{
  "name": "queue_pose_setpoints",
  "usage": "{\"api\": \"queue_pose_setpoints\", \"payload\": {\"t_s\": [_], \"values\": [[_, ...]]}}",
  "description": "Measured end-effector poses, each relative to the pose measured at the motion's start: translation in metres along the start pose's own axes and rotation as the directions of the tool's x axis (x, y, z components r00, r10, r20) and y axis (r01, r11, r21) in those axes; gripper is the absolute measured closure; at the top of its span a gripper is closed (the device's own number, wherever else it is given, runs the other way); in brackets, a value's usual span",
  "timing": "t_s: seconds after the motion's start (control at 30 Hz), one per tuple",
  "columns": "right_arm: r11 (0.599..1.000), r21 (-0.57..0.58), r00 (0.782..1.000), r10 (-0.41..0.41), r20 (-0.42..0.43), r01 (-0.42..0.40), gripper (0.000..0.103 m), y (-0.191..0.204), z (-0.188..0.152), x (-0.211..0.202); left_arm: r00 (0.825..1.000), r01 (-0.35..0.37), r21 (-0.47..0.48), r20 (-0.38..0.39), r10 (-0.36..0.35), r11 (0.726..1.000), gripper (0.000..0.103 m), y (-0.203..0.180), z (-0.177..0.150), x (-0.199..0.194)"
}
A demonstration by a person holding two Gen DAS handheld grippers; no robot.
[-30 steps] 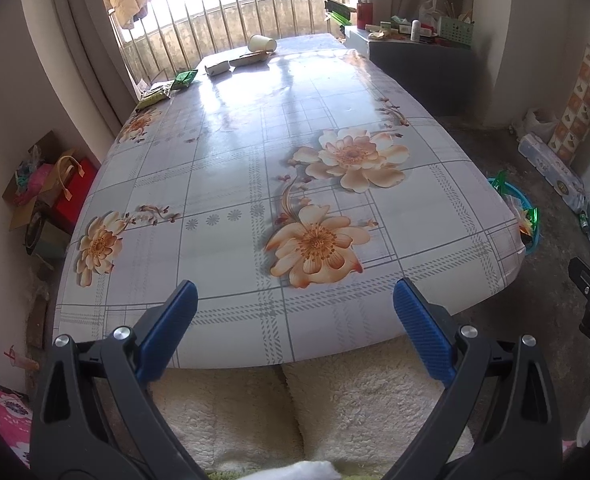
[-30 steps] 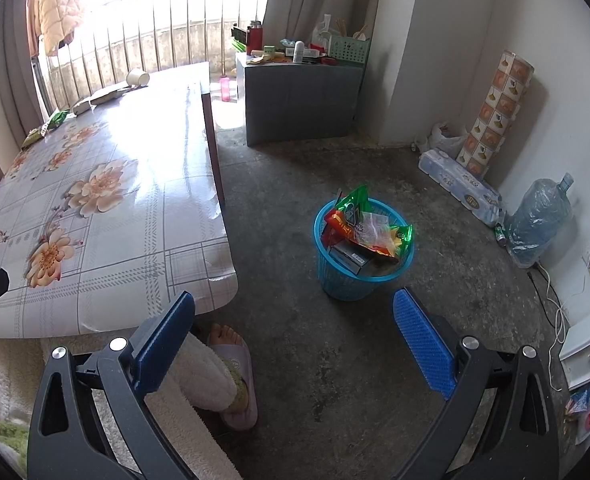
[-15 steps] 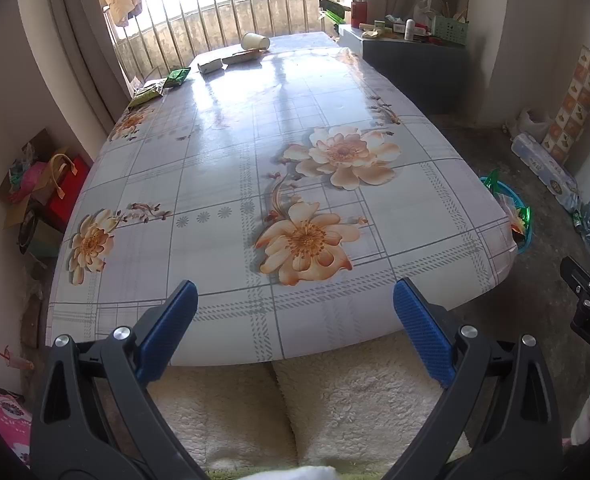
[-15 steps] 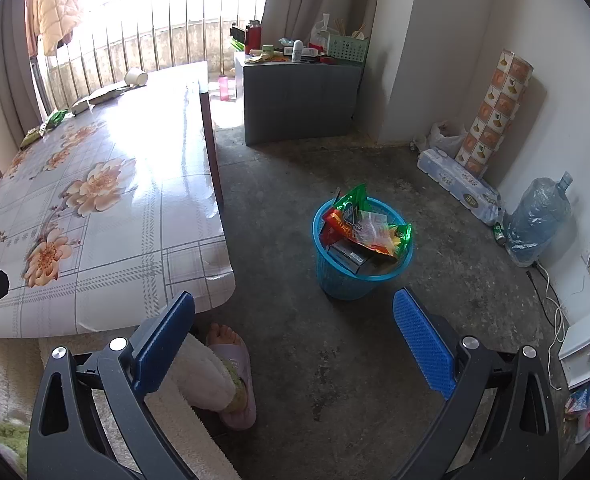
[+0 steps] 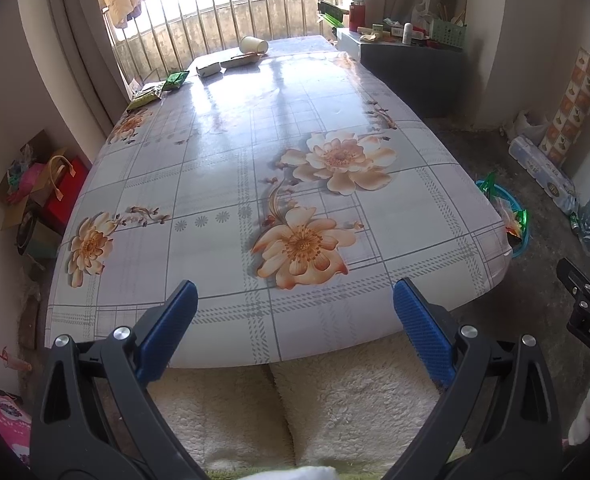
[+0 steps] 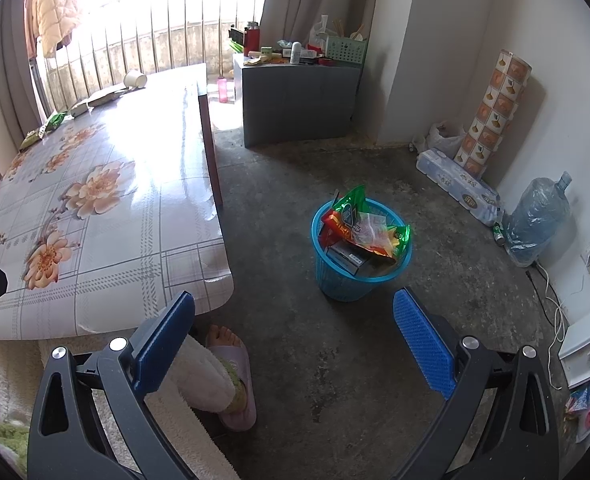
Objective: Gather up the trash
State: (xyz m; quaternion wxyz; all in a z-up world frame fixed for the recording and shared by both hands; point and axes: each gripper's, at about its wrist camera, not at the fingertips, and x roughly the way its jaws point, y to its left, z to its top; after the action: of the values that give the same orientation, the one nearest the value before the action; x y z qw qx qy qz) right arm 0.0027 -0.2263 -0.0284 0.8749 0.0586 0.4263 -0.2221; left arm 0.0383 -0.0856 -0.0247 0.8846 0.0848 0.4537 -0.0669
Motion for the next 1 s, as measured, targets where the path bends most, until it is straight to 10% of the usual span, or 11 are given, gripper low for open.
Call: {"api": "queue_pose_setpoints", "payload": {"t_s": [1.0], "values": [[1.0,0.004,1.0,-0.004,0.007,0.004,0.006,0.0024,-0.0006,-0.0029,1.0,0.002,0.001,0.001,-0.002,1.0,0.009,-0.0012,0.0017,-0.0019]]}}
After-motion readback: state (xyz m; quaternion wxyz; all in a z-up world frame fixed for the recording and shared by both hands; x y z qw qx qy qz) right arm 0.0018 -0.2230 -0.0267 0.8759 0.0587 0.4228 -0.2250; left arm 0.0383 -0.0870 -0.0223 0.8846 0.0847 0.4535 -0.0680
